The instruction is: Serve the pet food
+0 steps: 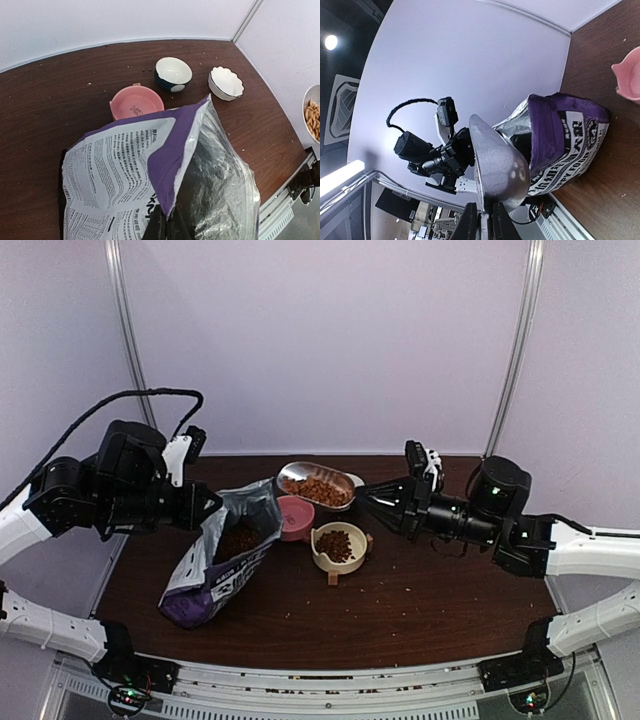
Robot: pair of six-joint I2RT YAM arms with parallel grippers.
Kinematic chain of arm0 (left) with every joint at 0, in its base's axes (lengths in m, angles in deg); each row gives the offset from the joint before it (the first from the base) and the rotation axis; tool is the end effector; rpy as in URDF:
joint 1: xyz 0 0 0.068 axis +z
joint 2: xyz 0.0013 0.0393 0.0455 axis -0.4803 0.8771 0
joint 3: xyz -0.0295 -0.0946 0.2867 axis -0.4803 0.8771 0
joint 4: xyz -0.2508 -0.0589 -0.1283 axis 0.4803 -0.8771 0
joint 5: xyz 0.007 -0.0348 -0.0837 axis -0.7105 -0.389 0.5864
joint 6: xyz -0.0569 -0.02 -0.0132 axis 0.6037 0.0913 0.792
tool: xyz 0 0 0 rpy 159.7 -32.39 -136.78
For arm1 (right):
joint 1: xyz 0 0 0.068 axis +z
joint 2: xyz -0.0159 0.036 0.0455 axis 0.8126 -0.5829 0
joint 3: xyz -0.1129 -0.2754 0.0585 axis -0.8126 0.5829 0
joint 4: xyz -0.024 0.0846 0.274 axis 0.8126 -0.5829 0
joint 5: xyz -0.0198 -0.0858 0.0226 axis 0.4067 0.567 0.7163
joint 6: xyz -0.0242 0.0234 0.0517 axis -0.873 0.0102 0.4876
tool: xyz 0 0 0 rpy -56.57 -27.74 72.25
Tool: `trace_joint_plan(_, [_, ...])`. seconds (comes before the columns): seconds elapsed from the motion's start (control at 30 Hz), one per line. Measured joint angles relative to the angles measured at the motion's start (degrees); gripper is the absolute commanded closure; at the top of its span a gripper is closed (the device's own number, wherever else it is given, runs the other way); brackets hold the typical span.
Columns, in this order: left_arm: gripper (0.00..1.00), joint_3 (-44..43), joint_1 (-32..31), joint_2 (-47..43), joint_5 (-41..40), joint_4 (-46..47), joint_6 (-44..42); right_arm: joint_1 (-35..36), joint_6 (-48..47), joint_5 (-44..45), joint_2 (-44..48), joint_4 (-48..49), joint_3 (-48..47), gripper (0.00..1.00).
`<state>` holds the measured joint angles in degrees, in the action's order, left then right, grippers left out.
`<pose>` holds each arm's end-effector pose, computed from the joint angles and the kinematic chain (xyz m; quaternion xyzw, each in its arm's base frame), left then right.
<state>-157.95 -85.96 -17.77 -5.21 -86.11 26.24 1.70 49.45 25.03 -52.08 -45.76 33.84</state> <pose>0.1292 -0.1753 0.4041 0.0747 0.8814 -0.2419 0.3987 0.1442 0.2436 0.3512 -0.0346 0.6823 0.7013 0.2034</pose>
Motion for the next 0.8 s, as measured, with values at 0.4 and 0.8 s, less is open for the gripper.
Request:
trace_joint_plan(0.4, [1.0,1.97,4.72,-2.49,1.75,1.88,-0.68,-11.67,-2.89,3.19,2.99,-3.48,11.13,1.0])
trace_joint_plan(0.8, [1.0,3.54,4.72,-2.43,4.22,4.5,-0.61,-14.69,-6.08,4.52,-2.4,-6.34,16.31,1.0])
